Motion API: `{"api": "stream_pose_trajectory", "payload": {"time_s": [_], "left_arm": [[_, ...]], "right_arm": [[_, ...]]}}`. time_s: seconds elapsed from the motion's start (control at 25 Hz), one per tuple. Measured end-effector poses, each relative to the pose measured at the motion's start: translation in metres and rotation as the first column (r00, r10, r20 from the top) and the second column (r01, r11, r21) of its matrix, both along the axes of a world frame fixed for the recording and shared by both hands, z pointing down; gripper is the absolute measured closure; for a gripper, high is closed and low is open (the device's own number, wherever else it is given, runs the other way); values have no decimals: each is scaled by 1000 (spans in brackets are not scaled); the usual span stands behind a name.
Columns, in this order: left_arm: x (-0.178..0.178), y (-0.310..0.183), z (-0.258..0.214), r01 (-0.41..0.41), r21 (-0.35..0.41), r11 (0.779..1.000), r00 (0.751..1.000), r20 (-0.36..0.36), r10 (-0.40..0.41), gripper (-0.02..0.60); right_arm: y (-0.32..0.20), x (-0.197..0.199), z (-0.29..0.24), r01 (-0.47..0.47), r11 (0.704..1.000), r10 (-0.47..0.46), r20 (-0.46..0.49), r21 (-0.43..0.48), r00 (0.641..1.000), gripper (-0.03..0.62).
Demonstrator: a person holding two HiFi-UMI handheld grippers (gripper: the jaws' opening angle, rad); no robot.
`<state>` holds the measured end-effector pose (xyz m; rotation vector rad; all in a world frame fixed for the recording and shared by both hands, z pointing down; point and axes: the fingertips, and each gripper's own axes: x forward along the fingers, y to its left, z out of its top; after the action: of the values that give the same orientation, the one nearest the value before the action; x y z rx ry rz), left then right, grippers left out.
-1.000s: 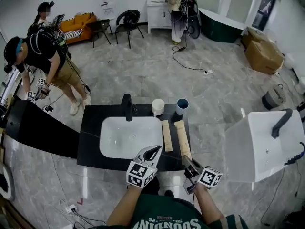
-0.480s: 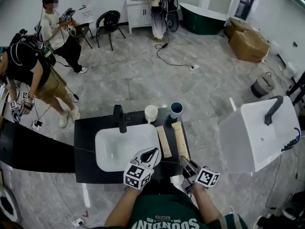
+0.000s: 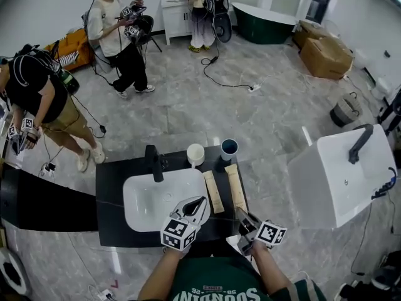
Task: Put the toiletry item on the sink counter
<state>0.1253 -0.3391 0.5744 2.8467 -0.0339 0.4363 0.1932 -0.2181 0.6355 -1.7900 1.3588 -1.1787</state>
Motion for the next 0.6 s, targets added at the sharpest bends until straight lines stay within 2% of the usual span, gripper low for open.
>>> {"api": "stream_pose_trajectory", "payload": {"time_s": [0.28, 0.6], "left_arm": [[9, -8, 9, 22, -15, 1000, 999, 27, -22, 571], [7, -28, 20, 81, -22, 996, 995, 63, -80, 571]], "right_arm": [[0, 23, 58, -13, 992, 27, 112, -129, 993, 522], [-9, 41, 117, -24, 970, 90, 268, -240, 959, 522]]}}
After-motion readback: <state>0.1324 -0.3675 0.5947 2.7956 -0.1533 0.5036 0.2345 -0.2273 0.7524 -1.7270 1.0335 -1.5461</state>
